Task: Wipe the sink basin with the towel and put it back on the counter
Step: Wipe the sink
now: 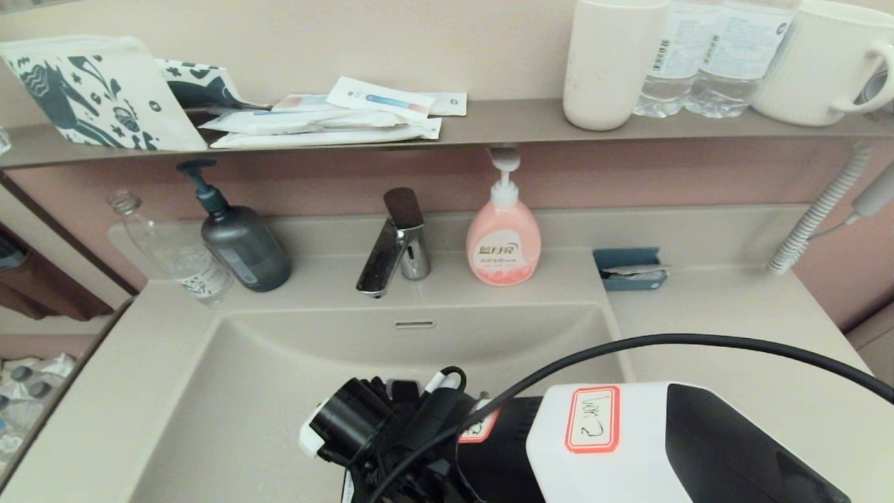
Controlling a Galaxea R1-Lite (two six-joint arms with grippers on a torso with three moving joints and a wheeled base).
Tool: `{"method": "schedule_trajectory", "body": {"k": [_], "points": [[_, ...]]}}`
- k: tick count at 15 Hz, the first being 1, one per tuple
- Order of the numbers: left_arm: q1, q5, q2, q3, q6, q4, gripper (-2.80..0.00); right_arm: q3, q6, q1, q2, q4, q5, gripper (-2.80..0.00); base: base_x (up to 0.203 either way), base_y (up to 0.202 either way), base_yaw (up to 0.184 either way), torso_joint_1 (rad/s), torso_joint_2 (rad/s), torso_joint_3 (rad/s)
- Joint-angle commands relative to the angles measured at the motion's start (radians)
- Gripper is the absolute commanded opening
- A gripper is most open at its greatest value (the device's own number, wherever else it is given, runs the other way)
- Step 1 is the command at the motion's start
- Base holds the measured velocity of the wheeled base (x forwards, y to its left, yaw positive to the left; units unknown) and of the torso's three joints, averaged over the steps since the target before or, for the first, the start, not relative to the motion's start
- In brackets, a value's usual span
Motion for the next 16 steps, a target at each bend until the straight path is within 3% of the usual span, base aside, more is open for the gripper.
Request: {"method": "schedule_trajectory", "body": {"k": [1, 6, 16], "points": [[0.002, 0.001, 0.001, -0.001, -0.001, 0.000, -2.80, 0.003, 0.005, -0.001, -0.015, 0.007, -0.002, -2.80, 0.000, 0.000, 0.000, 0.000, 0.00, 0.000], [0.000, 0.001, 0.001, 0.000, -0.001, 0.000, -2.80, 0.011, 0.006, -0.031, -0.014, 0.101, -0.027, -2.80, 0.000, 0.000, 0.000, 0.000, 0.00, 0.000], [0.000, 0.001, 0.001, 0.000, 0.000, 0.000, -2.80, 0.057, 0.011, -0.119, -0.017, 0.232, -0.198, -2.80, 0.000, 0.000, 0.000, 0.000, 0.00, 0.000]]}}
